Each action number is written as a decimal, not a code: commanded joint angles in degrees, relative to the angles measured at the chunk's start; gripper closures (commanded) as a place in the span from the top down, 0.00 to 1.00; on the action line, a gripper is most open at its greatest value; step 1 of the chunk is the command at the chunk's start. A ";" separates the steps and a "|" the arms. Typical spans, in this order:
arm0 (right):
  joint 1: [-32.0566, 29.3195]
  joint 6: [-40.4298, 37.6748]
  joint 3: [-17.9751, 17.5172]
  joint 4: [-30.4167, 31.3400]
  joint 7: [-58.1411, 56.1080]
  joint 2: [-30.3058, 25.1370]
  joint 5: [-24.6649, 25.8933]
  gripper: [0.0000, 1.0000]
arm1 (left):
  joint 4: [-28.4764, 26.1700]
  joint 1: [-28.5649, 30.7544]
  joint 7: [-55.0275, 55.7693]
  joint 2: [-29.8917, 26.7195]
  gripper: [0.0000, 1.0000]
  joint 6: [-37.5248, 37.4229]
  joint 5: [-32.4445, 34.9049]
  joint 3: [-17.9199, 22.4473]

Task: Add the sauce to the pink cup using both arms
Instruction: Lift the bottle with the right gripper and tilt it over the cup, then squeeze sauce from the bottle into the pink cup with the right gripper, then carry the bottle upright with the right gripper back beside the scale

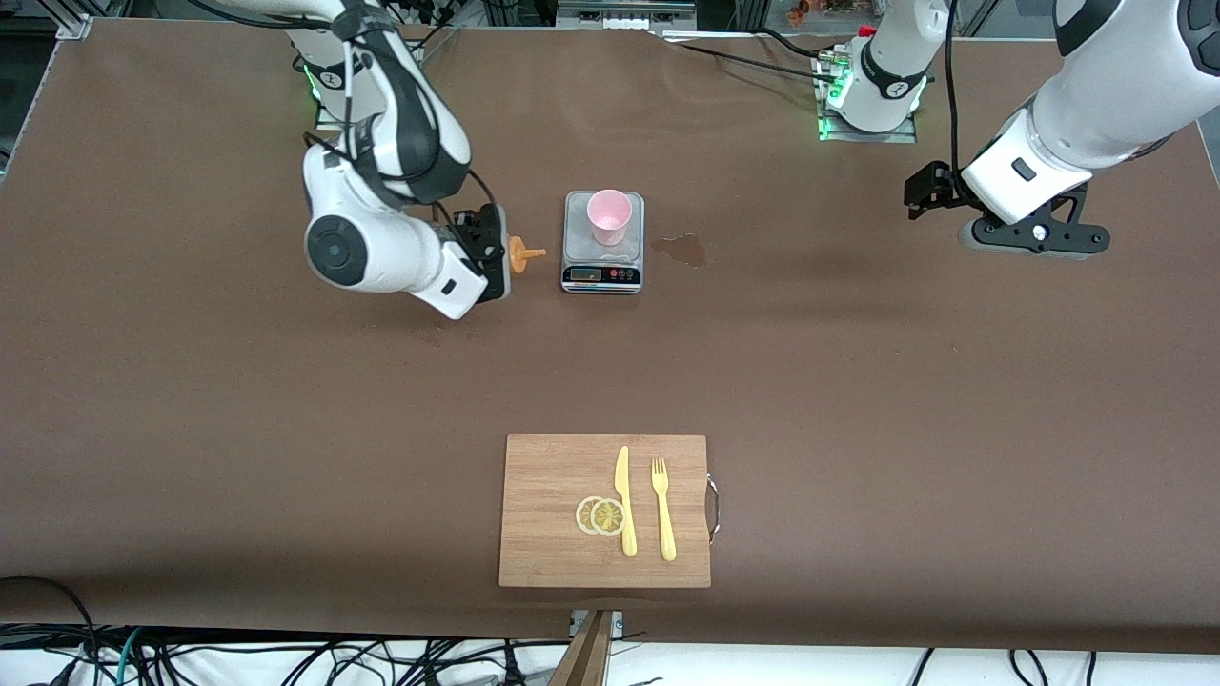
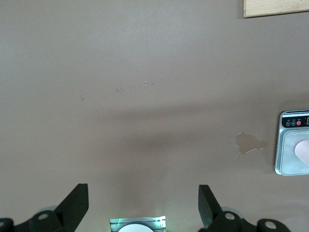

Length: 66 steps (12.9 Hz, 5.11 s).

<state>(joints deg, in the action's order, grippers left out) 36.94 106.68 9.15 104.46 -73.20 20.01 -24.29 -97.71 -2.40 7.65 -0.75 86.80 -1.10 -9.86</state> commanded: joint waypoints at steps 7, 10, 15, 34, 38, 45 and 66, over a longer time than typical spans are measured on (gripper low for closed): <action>5.77 -1.28 -4.75 1.97 16.93 -1.64 10.41 0.00 | 0.41 0.11 -1.15 -0.57 1.00 -0.84 -1.01 0.10; 7.52 -1.82 -5.19 1.97 19.92 -1.46 12.42 0.00 | 0.41 0.11 -1.15 -0.57 1.00 -0.93 -1.01 0.10; 9.81 -2.79 -5.45 3.29 24.67 -1.64 14.01 0.00 | 0.41 0.11 -1.15 -0.49 1.00 -0.93 -1.01 0.10; 15.00 -7.80 -6.77 -3.12 36.02 3.46 24.72 0.00 | 0.41 0.11 -1.15 -0.49 1.00 -0.84 -1.01 0.10; 15.62 -10.69 -6.77 -6.72 36.02 5.30 25.43 0.00 | 0.41 0.11 -1.15 -0.49 1.00 -0.84 -1.01 0.19; 15.09 -11.32 -6.69 -6.99 36.11 5.22 25.00 0.00 | 0.41 0.11 -1.15 -0.49 1.00 -0.84 -1.01 0.19; -36.65 -20.53 -5.02 -4.53 -41.88 1.51 -17.35 0.00 | 0.50 0.20 -1.15 -0.49 1.00 -0.84 -1.54 0.19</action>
<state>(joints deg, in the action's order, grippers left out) 5.42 89.50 4.59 100.11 -105.52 19.37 -37.70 -97.63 -2.37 7.65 -0.75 86.79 -1.25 -9.85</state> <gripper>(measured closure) 0.793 0.000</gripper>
